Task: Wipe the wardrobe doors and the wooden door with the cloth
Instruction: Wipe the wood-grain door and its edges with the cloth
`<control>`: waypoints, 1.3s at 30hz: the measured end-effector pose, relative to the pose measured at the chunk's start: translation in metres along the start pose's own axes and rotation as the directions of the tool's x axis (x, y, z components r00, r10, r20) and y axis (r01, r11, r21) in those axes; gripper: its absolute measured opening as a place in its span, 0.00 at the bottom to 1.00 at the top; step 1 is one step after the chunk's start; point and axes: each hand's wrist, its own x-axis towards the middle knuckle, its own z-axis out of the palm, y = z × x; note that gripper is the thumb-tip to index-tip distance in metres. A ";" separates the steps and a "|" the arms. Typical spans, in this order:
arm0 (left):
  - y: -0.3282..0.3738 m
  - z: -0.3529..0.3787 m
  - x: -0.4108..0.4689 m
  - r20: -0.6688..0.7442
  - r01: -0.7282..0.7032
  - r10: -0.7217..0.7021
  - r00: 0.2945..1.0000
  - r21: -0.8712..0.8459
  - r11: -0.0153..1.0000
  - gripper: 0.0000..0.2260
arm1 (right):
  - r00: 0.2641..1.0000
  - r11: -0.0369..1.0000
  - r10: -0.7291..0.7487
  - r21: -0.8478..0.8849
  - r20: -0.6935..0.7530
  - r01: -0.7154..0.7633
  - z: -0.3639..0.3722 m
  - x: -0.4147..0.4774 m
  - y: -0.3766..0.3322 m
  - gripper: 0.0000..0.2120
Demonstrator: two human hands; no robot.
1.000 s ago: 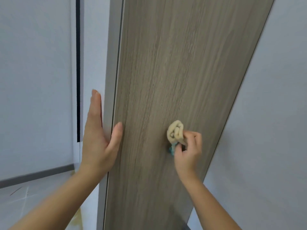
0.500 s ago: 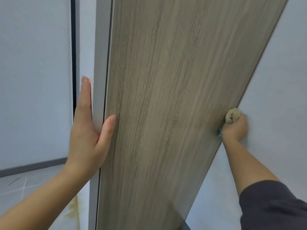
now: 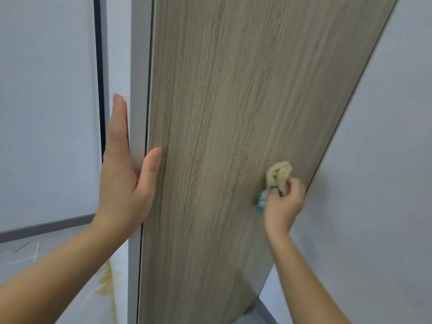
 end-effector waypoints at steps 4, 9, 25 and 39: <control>-0.001 0.000 0.001 0.006 -0.021 0.021 1.000 0.003 1.000 0.30 | 0.981 0.966 -0.168 0.215 0.102 0.143 0.004 -0.094 -0.052 0.10; -0.004 -0.002 0.000 0.016 -0.044 0.044 0.999 0.022 0.999 0.29 | 0.839 0.867 -0.475 0.305 0.265 0.394 0.008 -0.186 -0.085 0.17; -0.012 0.003 -0.023 0.007 0.007 -0.007 1.000 0.009 1.000 0.32 | 0.957 0.964 -0.260 0.092 0.131 0.250 -0.005 -0.057 -0.007 0.12; -0.014 0.005 -0.023 -0.012 0.015 -0.014 1.000 0.049 0.999 0.34 | 0.946 0.856 0.320 -0.415 -0.046 -0.309 -0.012 0.117 0.108 0.10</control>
